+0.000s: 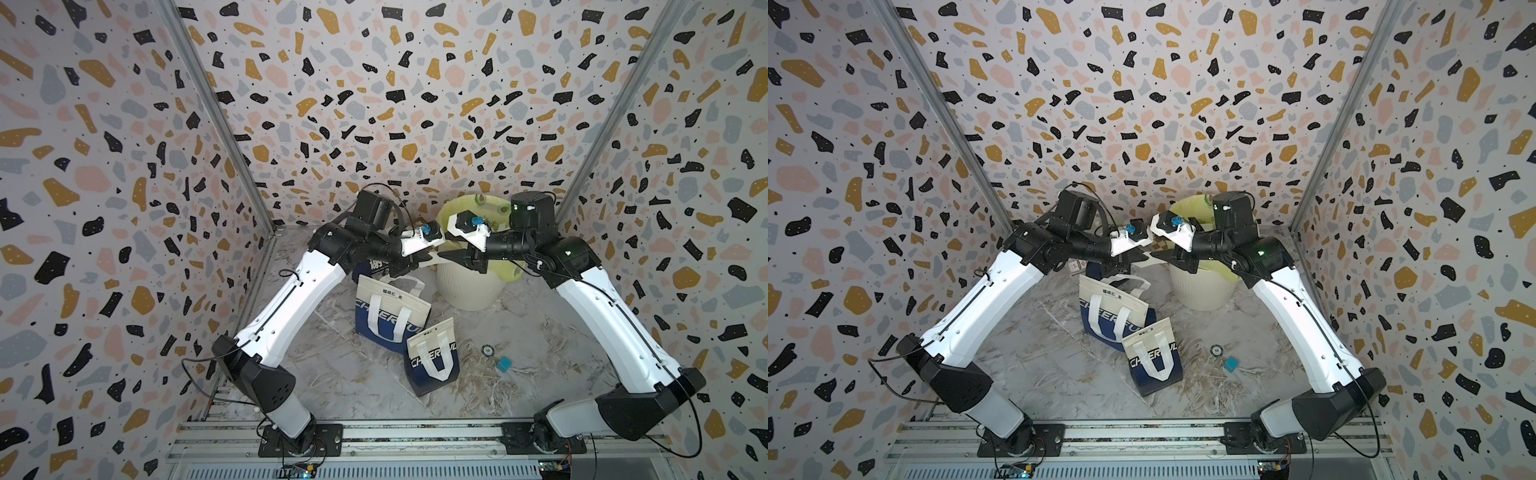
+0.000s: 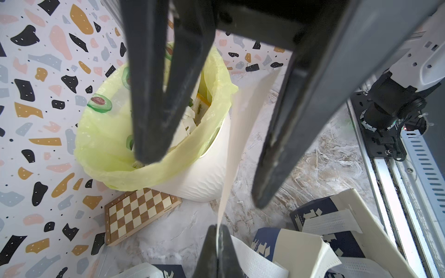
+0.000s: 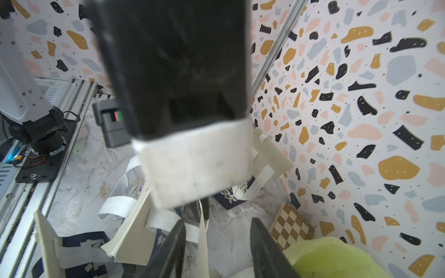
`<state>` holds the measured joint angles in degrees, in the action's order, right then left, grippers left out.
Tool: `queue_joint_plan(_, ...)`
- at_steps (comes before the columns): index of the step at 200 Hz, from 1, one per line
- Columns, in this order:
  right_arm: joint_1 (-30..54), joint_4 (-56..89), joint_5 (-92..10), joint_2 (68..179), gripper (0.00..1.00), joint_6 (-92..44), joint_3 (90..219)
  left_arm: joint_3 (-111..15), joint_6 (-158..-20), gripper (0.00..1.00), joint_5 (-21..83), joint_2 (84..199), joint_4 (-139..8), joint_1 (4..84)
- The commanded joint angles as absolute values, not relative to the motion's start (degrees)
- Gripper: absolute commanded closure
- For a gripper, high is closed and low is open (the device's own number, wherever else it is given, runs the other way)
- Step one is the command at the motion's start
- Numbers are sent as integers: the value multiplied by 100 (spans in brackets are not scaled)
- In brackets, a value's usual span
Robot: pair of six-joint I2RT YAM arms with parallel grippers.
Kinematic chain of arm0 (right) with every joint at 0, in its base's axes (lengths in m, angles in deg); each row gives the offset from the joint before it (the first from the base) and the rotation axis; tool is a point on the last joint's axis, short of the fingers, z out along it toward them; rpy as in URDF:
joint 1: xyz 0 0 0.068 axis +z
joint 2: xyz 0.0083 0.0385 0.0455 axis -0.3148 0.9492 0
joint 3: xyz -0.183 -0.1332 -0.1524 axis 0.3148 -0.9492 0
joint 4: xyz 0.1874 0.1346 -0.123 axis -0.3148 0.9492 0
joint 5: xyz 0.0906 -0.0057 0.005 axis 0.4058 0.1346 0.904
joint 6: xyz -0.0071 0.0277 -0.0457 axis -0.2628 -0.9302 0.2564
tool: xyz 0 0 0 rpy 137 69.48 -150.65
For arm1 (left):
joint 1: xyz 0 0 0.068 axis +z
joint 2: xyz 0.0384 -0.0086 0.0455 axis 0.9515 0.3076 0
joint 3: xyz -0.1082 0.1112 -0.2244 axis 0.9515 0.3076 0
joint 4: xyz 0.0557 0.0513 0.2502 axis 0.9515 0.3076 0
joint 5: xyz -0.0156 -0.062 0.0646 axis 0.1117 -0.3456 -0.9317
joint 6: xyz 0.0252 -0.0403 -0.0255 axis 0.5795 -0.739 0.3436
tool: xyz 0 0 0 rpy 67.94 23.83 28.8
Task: Shred takeout receipts and throw away
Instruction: Shred the takeout receipt.
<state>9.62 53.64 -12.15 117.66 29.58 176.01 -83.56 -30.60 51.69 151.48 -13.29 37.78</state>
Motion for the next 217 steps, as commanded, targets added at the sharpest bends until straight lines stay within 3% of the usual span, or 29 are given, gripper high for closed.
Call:
queue_joint_plan(1, 948, 5295, -942, 11812, 65, 2992, 17574, -8413, -3085, 100, 5363, 14920, -1440, 3752)
queue_joint_plan(44, 945, 5120, -771, 11863, 82, 2920, 17577, -8382, -3189, 100, 5327, 14883, -1540, 3754)
queue_joint_plan(67, 950, 5076, -661, 11864, 100, 2922, 17582, -8393, -3252, 100, 5381, 14891, -1576, 3754)
queue_joint_plan(121, 1126, 5336, -589, 11410, 100, 3713, 17246, -7762, -4680, 100, 6283, 14782, -3000, 4303)
queue_joint_plan(169, 2345, 6141, -1196, 11259, 100, 4407, 17403, -7452, -5616, 100, 6809, 14987, -3953, 4455)
queue_joint_plan(198, 2290, 5847, -1169, 11044, 100, 4397, 17379, -7320, -6022, 100, 6901, 15036, -4362, 4545)
queue_joint_plan(217, 1760, 4651, -1231, 10757, 100, 3520, 16919, -7283, -5896, 100, 6983, 14973, -4294, 4545)
